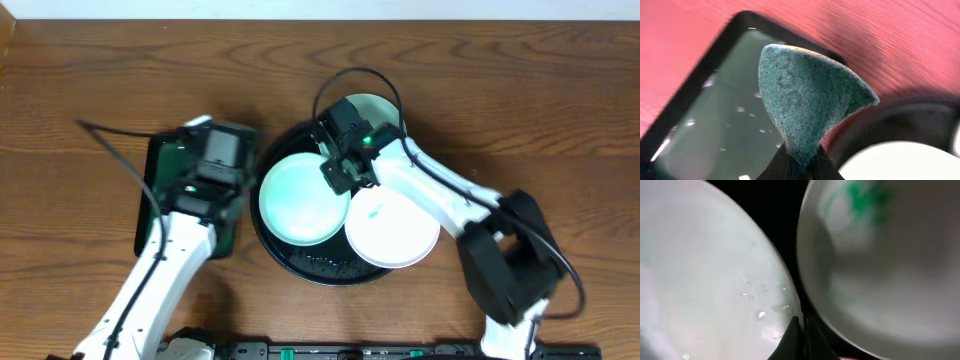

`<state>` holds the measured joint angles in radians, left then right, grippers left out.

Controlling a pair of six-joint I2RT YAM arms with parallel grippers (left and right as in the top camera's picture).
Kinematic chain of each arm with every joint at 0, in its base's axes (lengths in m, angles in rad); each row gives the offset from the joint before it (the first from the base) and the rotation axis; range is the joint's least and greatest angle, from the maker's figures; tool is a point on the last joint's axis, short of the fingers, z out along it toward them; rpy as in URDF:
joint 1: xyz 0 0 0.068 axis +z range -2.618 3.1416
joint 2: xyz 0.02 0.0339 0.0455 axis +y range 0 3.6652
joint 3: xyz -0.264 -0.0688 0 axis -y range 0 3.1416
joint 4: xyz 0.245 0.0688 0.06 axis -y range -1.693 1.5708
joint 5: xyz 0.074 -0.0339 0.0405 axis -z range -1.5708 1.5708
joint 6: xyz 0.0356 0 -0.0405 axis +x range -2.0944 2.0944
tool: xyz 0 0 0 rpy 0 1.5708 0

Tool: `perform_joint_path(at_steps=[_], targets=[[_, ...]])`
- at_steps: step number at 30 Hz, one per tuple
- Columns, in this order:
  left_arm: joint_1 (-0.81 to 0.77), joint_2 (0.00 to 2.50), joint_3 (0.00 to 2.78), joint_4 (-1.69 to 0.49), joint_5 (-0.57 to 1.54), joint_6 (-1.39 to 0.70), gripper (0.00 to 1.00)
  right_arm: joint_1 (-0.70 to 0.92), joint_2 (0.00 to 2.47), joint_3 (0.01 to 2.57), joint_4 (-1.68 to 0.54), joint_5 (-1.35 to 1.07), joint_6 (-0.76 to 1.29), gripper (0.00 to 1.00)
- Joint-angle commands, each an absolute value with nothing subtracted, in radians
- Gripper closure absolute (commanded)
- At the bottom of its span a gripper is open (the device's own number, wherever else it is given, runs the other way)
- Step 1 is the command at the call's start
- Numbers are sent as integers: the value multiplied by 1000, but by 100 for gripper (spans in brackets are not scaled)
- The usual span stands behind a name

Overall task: Clean dirty plates on tray and stack at the side
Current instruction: 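Carry the mint plate with the right gripper to the table's right side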

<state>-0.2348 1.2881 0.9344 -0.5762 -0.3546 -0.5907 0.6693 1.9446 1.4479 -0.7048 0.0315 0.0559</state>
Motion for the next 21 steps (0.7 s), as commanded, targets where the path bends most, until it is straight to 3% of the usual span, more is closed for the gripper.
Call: perform_joint_path(at_steps=[1,7,13,21], targets=[[-134,1278,933,-588,-286,-591,93,724,1840,1492,-715,297,-43,99],[17,1278,933,-591,-167,-571,93,823,1737,1493,-701,564,-162,99],[89,1278,933,-598,-160,-545,93,944,1715,1493,-610,936,-459,99],[103,1278,933,-606,-161,-523,93,1040,1717,1493,-421,984,-776,99]])
